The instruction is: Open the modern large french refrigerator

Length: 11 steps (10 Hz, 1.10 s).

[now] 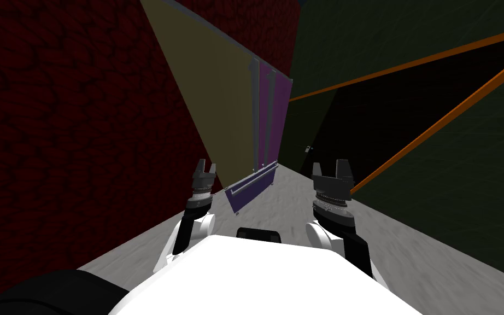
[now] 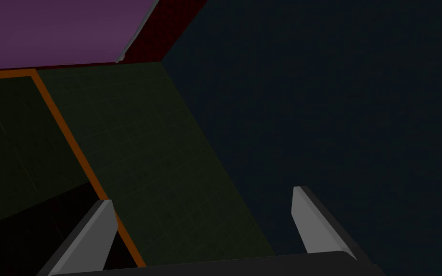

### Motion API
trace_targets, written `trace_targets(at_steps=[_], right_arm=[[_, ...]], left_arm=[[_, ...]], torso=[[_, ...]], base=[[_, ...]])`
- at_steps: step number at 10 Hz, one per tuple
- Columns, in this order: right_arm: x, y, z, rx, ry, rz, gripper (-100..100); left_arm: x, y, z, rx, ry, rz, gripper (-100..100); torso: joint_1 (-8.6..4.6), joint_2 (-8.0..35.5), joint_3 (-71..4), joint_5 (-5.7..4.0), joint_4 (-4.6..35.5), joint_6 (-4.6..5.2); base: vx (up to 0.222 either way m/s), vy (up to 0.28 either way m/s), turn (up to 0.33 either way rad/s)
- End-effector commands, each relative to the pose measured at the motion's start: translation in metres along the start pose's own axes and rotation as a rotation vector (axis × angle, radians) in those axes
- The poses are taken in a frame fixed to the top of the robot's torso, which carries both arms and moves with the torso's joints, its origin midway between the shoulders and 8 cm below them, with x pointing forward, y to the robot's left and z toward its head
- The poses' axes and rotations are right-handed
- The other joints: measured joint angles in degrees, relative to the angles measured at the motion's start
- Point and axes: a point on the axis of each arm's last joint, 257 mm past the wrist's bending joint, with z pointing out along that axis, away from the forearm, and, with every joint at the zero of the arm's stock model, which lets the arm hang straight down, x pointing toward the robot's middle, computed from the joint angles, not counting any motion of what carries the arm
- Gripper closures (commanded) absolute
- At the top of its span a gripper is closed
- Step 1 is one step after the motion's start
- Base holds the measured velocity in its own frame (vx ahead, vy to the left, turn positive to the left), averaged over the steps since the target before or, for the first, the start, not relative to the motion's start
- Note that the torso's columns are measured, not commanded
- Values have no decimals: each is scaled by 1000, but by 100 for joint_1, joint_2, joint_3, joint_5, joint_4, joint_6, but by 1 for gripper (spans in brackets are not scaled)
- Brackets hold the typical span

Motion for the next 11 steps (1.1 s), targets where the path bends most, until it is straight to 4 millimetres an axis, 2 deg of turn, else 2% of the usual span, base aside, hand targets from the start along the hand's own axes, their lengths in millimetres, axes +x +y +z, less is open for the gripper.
trace_targets(at_steps=[1, 9, 10, 11], right_arm=[[0, 0, 0, 0, 0, 0, 0], [0, 0, 0, 0, 0, 0, 0], [0, 0, 0, 0, 0, 0, 0], [0, 0, 0, 0, 0, 0, 0]], left_arm=[[0, 0, 0, 0, 0, 0, 0], [0, 0, 0, 0, 0, 0, 0], [5, 6, -1, -6, 34, -2, -100], [6, 10, -2, -10, 47, -6, -100]], torso=[[0, 232, -467, 0, 235, 0], [0, 3539, -7073, 0, 3537, 0], [0, 3962, -7919, 0, 3960, 0], [-4, 4150, -8316, -1, 4148, 0]], base=[[0, 0, 0], [0, 0, 0], [23, -16, 2], [48, -38, 3]])
